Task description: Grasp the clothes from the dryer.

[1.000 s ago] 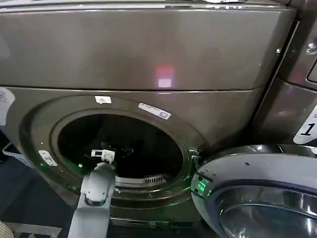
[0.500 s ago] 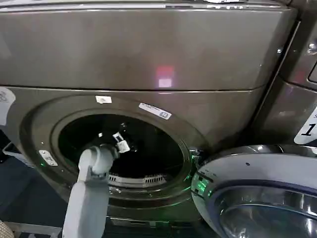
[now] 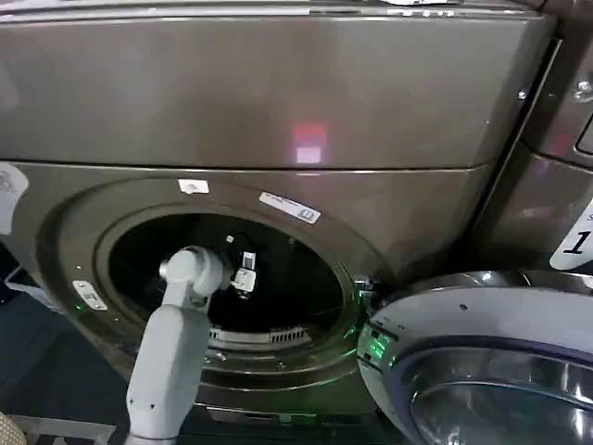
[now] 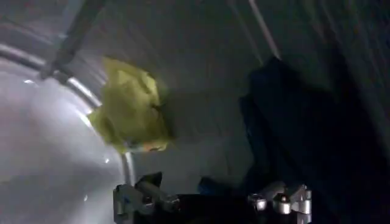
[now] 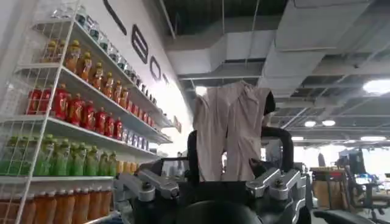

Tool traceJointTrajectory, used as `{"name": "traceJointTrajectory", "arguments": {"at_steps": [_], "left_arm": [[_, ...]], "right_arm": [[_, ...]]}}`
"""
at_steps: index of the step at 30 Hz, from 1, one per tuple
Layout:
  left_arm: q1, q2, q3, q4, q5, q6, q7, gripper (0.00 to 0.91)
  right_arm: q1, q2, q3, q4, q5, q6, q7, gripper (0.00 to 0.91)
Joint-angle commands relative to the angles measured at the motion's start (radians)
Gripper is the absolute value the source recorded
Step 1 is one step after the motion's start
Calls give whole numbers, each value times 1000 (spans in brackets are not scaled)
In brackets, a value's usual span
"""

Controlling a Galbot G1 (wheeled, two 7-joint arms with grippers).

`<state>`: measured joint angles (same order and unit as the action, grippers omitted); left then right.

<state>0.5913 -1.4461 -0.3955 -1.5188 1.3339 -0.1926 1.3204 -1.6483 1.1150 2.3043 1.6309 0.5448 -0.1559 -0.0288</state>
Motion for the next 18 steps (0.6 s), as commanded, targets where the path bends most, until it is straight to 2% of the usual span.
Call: {"name": "traceJointTrajectory", "arguments": {"at_steps": [1,18], "left_arm": [[-42,9,26,120,11,17,26,907],[-38,14,29,236,-95,71,26,907]], "right_arm": [[1,1,-5,-2,-6,3,0,907],[4,5,-14,3,-11,4,1,907]]}}
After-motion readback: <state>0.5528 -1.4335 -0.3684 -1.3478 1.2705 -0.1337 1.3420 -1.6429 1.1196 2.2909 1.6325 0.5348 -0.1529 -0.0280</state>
